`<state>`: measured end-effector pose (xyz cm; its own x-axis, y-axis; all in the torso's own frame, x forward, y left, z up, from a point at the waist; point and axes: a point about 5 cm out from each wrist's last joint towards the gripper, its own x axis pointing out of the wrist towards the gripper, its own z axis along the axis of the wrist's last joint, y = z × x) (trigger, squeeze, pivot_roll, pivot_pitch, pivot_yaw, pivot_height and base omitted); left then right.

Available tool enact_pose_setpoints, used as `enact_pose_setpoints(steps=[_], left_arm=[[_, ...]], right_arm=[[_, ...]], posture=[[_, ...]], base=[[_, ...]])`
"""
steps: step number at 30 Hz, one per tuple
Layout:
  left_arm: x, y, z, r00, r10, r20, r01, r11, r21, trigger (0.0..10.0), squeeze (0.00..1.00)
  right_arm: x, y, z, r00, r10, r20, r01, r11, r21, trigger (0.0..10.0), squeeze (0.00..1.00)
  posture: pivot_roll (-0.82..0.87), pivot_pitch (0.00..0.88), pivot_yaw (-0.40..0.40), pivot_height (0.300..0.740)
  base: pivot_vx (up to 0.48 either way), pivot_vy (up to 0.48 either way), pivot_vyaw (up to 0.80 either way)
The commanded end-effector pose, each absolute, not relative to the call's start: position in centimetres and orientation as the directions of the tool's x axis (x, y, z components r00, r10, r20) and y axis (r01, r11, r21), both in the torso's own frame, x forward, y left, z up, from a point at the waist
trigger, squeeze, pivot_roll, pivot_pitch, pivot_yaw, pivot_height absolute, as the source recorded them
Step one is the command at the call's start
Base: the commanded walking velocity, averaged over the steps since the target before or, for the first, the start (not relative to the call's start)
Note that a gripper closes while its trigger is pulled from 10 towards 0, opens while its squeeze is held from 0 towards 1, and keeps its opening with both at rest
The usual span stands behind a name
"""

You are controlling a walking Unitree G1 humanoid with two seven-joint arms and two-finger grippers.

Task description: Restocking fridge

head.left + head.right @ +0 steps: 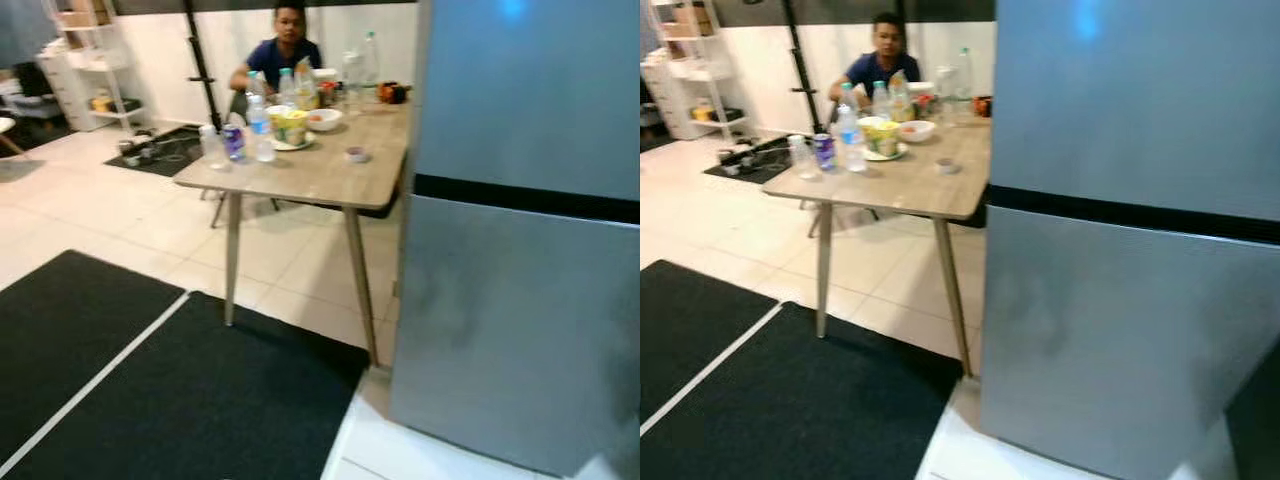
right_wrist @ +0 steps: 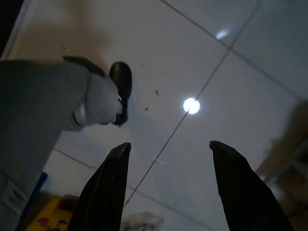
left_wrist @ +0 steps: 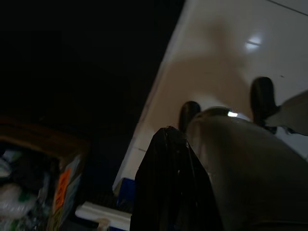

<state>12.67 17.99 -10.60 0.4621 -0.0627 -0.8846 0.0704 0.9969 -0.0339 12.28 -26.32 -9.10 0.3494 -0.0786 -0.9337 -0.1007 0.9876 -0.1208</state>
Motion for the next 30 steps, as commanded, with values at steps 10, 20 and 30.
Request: enact_pose_setpoints(steps=[10, 20, 30], left_arm=[[12.77, 18.43, -10.55, 0.459, -0.044, -0.887, 0.057, 0.998, -0.02, 10.0, 0.0], [12.84, 18.37, -10.53, 0.46, -0.047, -0.887, 0.061, 0.998, -0.022, 10.0, 0.0], [12.76, 18.3, -10.56, 0.457, -0.057, -0.887, 0.049, 0.998, -0.038, 10.0, 0.0]], right_arm=[[12.79, -25.63, -9.16, 0.345, -0.072, -0.936, -0.207, 0.967, -0.151, 10.0, 0.0], [12.77, -25.71, -9.15, 0.338, -0.081, -0.938, -0.217, 0.963, -0.161, 10.0, 0.0], [12.68, -25.67, -9.2, 0.336, -0.085, -0.938, -0.218, 0.962, -0.165, 10.0, 0.0]], posture=[[-0.11, 0.0, 0.016, 0.74], [-0.11, 0.0, 0.016, 0.74], [-0.11, 0.0, 0.016, 0.74]], base=[[0.0, 0.0, 0.65], [0.0, 0.0, 0.65], [0.0, 0.0, 0.65]])
